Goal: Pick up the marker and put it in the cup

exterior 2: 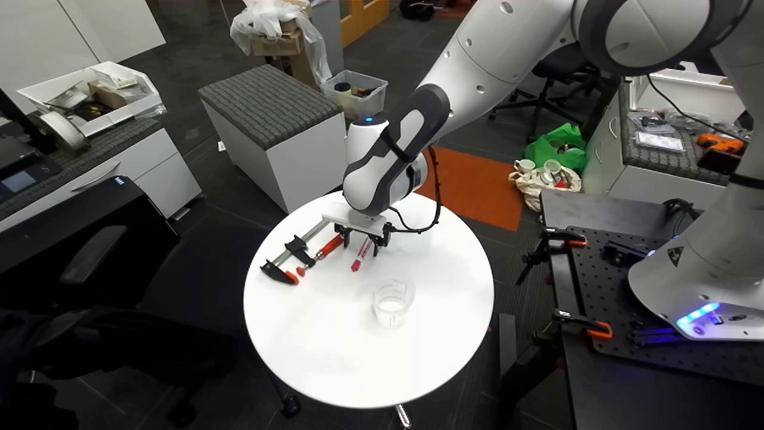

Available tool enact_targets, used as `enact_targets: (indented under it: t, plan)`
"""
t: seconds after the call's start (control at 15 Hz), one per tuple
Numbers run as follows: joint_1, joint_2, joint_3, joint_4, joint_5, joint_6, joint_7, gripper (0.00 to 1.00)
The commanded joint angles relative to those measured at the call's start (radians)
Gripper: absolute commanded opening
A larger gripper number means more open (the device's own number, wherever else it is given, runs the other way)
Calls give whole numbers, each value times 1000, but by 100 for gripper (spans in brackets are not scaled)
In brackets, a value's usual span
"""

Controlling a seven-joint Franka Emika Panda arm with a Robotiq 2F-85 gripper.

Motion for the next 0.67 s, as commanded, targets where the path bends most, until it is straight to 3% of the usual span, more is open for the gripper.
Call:
enact_targets:
  t: [0.0,0.47,0.53,0.6]
  plan:
    - [4,11,-7,33,9,-45,1,56]
    - [7,8,-9,43,9,-60,1,4]
    - [9,6,-11,43,8,-60,2,0]
    - [13,5,-13,40,7,-56,5,4]
